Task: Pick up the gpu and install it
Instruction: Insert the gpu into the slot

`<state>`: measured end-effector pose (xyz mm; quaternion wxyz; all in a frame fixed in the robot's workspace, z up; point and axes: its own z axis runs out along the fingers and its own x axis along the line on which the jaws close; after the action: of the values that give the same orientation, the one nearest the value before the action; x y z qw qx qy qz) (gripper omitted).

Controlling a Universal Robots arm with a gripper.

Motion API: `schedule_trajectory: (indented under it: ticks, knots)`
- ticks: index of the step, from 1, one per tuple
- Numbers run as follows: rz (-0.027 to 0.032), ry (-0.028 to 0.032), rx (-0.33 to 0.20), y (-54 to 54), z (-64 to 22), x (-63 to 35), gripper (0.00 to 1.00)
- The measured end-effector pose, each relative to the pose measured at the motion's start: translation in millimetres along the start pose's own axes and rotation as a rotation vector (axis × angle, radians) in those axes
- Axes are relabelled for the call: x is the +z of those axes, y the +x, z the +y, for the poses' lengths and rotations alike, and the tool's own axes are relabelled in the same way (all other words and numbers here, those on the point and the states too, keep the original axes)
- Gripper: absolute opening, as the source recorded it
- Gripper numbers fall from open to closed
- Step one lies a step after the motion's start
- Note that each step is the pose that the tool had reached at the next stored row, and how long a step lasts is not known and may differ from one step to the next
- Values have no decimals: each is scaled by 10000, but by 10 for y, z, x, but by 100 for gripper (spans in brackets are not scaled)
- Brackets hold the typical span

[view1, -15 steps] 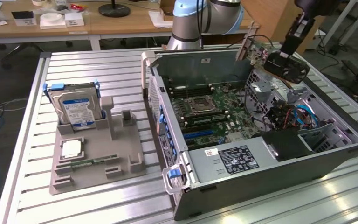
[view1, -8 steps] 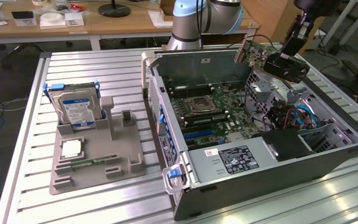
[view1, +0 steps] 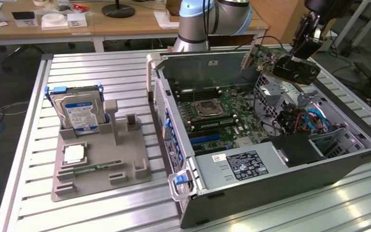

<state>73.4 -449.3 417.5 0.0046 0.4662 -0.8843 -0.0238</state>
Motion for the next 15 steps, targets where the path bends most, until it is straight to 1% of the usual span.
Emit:
schedule_trajectory:
  ticks: [7, 15]
  knots:
    - [49, -15, -1056, -6, 3, 28, 27]
    - [93, -29, -2041, -25, 15, 63, 27]
